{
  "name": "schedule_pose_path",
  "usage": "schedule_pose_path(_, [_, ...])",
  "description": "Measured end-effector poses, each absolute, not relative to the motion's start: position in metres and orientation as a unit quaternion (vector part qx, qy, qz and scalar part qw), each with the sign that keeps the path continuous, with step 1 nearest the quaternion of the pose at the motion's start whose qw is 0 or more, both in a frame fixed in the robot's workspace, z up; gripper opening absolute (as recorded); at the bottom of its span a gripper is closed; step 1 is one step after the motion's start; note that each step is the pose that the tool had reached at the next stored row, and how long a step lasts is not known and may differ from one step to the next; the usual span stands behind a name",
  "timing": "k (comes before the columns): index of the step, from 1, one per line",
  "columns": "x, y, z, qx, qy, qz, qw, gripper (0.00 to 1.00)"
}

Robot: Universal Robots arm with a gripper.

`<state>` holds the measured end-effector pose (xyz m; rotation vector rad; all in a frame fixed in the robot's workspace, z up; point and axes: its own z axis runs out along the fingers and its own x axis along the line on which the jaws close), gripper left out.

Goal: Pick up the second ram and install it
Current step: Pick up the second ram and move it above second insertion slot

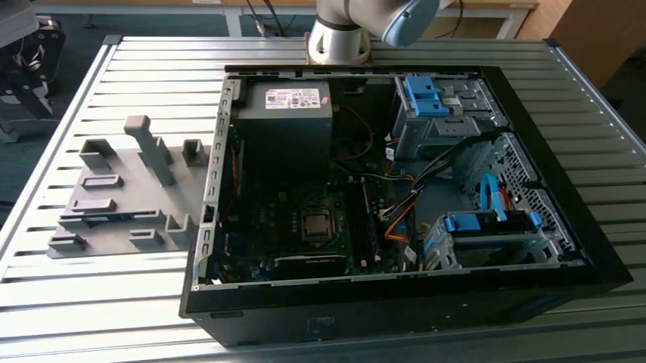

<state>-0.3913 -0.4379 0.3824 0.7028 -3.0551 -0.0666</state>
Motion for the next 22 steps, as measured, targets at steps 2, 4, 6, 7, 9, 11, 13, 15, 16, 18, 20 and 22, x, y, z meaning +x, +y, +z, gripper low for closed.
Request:
schedule_pose_path(2, [-0.3916, -0.4379, 0.3823, 0.238, -0.971, -0.021, 0.003, 0.11])
schedule_pose_path(4, [-0.3920, -0.4379, 0.3823, 0.252, -0.968, -0.021, 0.004, 0.11])
schedule_pose_path(6, [-0.3923, -0.4379, 0.3823, 0.265, -0.964, -0.021, 0.004, 0.11])
schedule_pose_path(7, [-0.3925, -0.4379, 0.3823, 0.272, -0.962, -0.021, 0.004, 0.11])
schedule_pose_path(9, [-0.3928, -0.4379, 0.3823, 0.284, -0.959, -0.021, 0.004, 0.11])
schedule_pose_path(11, [-0.3928, -0.4379, 0.3823, 0.295, -0.955, -0.021, 0.005, 0.11])
schedule_pose_path(13, [-0.3929, -0.4379, 0.3822, 0.306, -0.952, -0.021, 0.005, 0.11])
schedule_pose_path(15, [-0.3931, -0.4379, 0.3823, 0.317, -0.948, -0.021, 0.005, 0.11])
schedule_pose_path(16, [-0.3931, -0.4379, 0.3822, 0.323, -0.946, -0.021, 0.005, 0.11])
schedule_pose_path(18, [-0.3932, -0.4379, 0.3822, 0.334, -0.942, -0.021, 0.005, 0.11])
schedule_pose_path(20, [-0.3934, -0.4379, 0.3822, 0.345, -0.938, -0.021, 0.006, 0.11])
schedule_pose_path(22, [-0.3935, -0.4380, 0.3820, 0.355, -0.935, -0.021, 0.006, 0.11])
